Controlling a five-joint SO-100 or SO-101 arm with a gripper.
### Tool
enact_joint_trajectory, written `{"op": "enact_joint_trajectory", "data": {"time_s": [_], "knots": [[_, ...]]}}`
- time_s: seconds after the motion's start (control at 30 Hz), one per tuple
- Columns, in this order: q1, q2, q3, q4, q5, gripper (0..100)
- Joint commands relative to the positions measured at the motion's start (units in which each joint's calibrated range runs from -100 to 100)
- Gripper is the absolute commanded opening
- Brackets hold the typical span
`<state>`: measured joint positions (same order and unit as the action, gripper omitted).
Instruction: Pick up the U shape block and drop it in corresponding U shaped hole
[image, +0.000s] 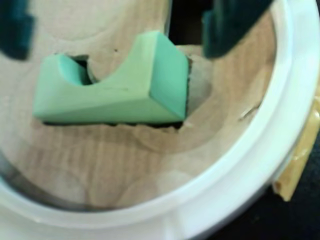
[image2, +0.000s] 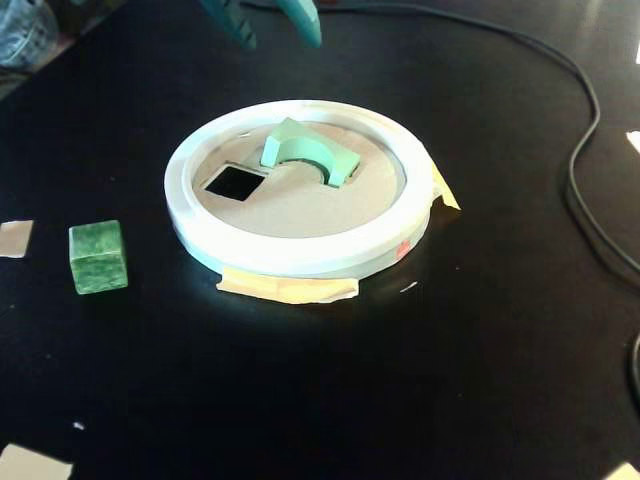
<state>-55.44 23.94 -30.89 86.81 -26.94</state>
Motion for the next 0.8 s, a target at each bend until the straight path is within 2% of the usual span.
{"op": "enact_joint_trajectory", "data": {"time_s": [0.0,0.27,0.47,0.6,0.77], "knots": [[1.1,-6.3,-3.3,-2.3,0.4,65],[2.4,-7.4,-3.1,-3.4,0.5,64],[7.5,-12.2,4.5,-7.5,3.3,65],[7.9,-18.6,21.4,-20.2,3.1,65],[7.9,-31.2,50.0,-46.4,3.1,65]]}}
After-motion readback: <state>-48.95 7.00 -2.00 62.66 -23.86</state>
